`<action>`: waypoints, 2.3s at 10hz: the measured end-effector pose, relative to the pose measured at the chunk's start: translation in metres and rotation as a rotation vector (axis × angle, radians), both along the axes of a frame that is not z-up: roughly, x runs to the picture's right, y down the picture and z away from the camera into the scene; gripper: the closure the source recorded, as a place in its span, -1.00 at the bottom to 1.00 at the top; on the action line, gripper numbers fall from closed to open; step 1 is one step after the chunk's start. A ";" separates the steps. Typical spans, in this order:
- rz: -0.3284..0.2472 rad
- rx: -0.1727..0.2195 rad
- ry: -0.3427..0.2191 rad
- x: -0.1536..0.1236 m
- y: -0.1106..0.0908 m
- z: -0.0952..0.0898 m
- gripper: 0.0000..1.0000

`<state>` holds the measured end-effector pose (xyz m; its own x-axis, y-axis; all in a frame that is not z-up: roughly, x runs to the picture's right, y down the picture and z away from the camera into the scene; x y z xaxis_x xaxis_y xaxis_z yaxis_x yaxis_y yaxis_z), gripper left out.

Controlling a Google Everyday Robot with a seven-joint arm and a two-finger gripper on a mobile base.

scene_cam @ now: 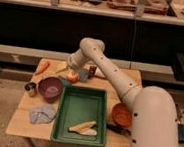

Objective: Place sponge in table surface

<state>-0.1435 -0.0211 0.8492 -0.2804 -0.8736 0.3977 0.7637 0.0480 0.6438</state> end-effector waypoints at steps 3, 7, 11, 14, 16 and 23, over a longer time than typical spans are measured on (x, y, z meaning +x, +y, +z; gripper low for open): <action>0.036 0.114 0.065 0.004 -0.022 -0.006 -0.34; 0.173 0.389 0.106 0.006 -0.080 -0.052 -0.34; 0.185 0.422 0.107 0.004 -0.090 -0.059 -0.34; 0.083 0.412 0.087 -0.016 -0.108 -0.042 -0.34; 0.028 0.410 0.099 -0.021 -0.120 -0.027 -0.34; -0.080 0.379 0.199 -0.053 -0.048 0.033 -0.34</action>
